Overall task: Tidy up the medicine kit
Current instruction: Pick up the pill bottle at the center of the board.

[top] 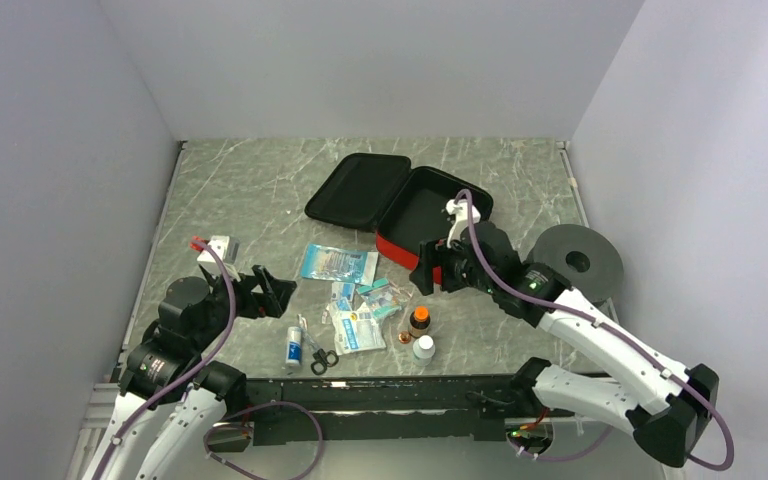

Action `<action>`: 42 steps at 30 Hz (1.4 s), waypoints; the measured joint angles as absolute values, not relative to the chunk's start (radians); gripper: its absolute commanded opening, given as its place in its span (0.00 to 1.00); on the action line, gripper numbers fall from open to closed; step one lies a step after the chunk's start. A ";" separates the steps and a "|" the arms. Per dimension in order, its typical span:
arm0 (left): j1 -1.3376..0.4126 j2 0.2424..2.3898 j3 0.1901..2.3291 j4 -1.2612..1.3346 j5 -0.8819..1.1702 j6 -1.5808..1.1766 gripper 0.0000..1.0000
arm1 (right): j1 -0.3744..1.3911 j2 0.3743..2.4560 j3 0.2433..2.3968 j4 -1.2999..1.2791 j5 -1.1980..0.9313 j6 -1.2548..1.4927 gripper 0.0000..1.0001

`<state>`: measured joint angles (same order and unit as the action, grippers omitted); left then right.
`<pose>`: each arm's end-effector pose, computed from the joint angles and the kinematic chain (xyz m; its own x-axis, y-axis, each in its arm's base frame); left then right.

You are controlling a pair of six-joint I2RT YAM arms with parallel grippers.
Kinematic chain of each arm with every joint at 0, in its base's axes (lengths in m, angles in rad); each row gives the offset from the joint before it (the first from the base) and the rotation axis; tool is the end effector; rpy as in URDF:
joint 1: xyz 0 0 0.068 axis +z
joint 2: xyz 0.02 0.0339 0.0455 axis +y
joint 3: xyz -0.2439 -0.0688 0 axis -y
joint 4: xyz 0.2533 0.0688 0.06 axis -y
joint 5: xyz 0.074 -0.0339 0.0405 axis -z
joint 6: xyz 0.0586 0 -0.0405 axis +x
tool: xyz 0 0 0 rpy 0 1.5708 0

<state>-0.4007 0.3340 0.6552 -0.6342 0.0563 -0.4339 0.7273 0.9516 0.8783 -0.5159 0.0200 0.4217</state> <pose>0.1249 -0.0565 0.2896 -0.4417 -0.2687 -0.8560 0.2789 0.8657 -0.4157 0.1843 0.1625 0.2797 -0.6457 -0.0269 -0.7631 -0.4253 0.8427 0.3302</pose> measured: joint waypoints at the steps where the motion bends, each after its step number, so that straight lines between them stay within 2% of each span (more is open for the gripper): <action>1: -0.401 0.334 0.655 -0.638 0.054 -0.435 0.99 | 0.743 0.955 0.879 -0.524 0.028 0.424 0.75; 6: -0.401 0.337 0.655 -0.652 0.043 -0.437 0.99 | 0.821 0.997 0.887 -0.603 0.123 0.458 0.67; 13: -0.401 0.345 0.655 -0.657 0.036 -0.440 0.99 | 0.900 1.044 0.922 -0.711 0.199 0.511 0.64; 26: -0.401 0.352 0.655 -0.659 0.036 -0.441 0.99 | 0.998 1.140 0.922 -0.743 0.245 0.581 0.61; 42: -0.401 0.352 0.655 -0.660 0.036 -0.443 0.99 | 1.026 1.183 0.888 -0.750 0.279 0.622 0.54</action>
